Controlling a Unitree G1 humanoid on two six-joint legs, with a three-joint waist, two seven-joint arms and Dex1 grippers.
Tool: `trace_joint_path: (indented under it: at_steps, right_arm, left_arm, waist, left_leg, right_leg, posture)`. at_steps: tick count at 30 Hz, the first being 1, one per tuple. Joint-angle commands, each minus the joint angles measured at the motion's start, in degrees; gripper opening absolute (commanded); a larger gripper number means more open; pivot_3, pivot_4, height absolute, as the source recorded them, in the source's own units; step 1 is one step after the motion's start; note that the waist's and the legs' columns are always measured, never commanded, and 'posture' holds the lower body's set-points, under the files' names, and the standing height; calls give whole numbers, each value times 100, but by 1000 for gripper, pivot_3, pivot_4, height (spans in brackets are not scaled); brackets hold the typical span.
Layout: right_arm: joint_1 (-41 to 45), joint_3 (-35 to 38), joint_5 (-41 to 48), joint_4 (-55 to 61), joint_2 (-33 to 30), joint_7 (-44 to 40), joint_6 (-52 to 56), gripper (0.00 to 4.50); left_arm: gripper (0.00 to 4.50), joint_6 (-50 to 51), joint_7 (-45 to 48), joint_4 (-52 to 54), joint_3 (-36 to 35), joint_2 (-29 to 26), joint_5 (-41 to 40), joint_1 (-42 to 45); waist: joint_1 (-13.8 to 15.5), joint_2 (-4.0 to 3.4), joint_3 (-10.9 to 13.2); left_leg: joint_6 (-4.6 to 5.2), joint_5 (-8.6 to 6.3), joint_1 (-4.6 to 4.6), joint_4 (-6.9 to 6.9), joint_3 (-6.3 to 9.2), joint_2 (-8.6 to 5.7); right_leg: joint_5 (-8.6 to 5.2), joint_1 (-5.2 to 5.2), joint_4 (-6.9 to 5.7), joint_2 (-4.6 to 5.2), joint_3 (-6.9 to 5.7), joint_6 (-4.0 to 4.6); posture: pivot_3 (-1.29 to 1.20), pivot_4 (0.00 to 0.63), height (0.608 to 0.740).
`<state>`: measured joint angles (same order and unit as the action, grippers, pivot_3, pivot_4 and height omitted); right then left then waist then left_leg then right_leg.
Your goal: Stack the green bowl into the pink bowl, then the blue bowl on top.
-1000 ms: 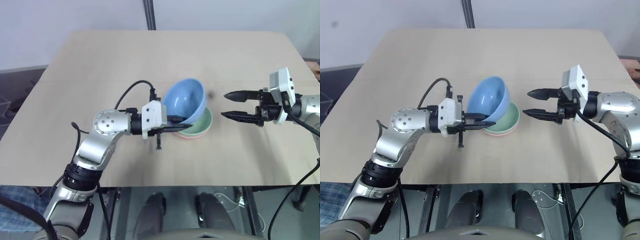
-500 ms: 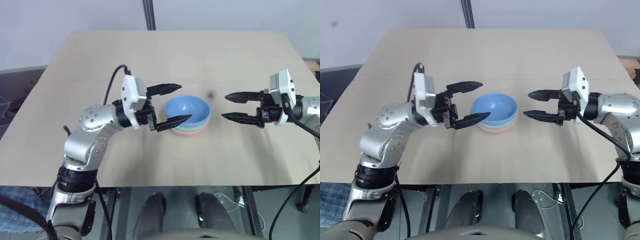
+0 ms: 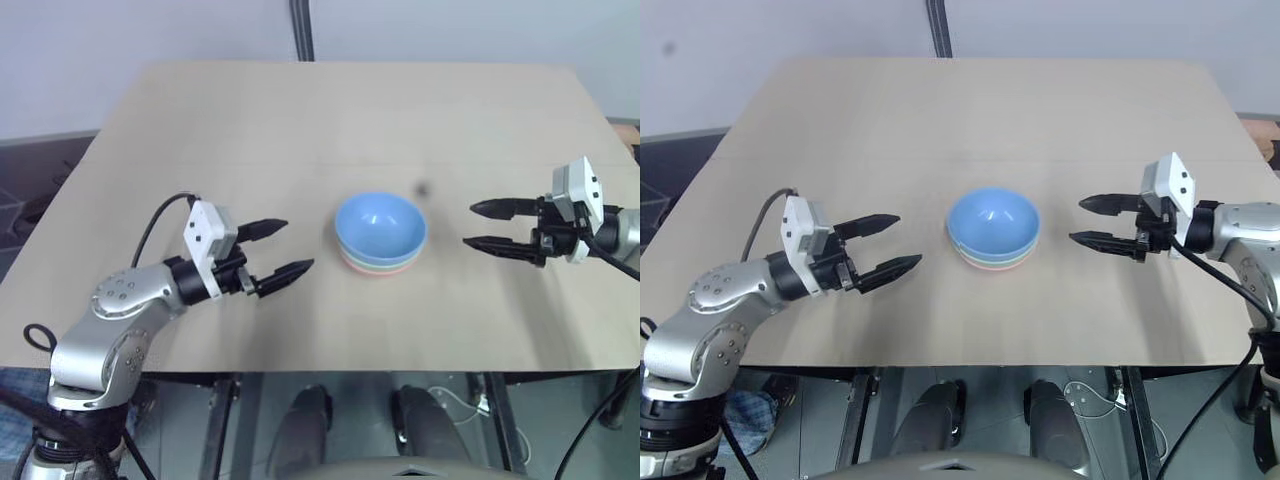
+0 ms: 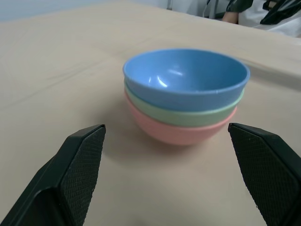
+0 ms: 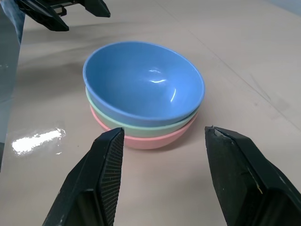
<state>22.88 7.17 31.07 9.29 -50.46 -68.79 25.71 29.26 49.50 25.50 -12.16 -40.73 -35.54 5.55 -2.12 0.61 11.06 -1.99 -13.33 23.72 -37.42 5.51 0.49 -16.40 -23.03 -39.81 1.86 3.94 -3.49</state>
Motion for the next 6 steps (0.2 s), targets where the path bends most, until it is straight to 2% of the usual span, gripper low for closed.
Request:
trace_joint_path:
  at_steps: [1, 6]
  right_arm:
    - [14, 141, -44, -27, -110, -68, -179, 2847]
    - [52, 107, -79, -58, -82, -83, -194, 2847]
  left_arm:
    - [4417, -148, -21, 262, -233, -57, -77, -24]
    - [4417, -122, -10, 283, -244, -81, -97, -2]
  waist:
    - [-6, 0, 0]
    - [-10, 0, 0]
  left_leg:
    - [0, 0, 0, 0, 0, 0]
    - [0, 0, 0, 1, -1, 0]
  right_leg:
    - [0, 0, 0, 0, 0, 0]
    - [0, 0, 1, 0, 1, 0]
  posture:
    - [0, 150, 740]
    - [0, 150, 740]
